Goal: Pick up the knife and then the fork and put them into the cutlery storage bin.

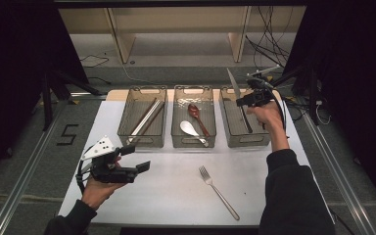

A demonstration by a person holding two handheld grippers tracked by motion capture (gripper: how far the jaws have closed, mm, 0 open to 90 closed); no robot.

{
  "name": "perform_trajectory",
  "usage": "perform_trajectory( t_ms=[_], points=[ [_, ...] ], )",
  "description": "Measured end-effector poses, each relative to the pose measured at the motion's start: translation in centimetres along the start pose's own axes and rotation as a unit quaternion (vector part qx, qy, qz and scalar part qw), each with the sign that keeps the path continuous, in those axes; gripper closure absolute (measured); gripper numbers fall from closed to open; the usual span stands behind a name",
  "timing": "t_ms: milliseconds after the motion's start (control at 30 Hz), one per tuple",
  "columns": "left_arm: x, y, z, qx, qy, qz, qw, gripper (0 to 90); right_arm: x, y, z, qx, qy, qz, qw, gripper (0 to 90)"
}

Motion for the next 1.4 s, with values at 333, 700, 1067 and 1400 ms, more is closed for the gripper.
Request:
perform_trajectory(
  t_ms=[333, 700, 1067, 1400],
  points=[
    [0.0, 0.0, 0.0, 0.001, -0.001, 0.000, 1.0000, 14.5, -0.1, -0.8, 0.4, 0.015, -0.005, 0.015, 0.9998, 80.8],
    [0.0, 0.0, -0.1, 0.000, -0.001, -0.001, 1.0000, 14.5, -0.1, -1.3, 0.9, 0.024, -0.008, 0.027, 0.9993, 80.8],
    [0.0, 0.0, -0.1, 0.001, -0.001, -0.002, 1.0000, 14.5, 0.2, -1.9, 1.6, 0.034, -0.008, 0.042, 0.9985, 80.7],
    [0.0, 0.0, -0.1, 0.000, -0.002, -0.001, 1.0000, 14.5, 0.9, -2.3, 2.4, 0.045, 0.001, 0.054, 0.9975, 80.2]
  ],
)
Point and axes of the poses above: each handheld gripper's, and its own axes: z roughly forward along the jaws, x roughly out of its underside, y roughly to its left, the point moved 4 cm from there along z, roughly forward along the jaws, and after that the axes turned 10 degrees about -x, right-handed, at the moved point
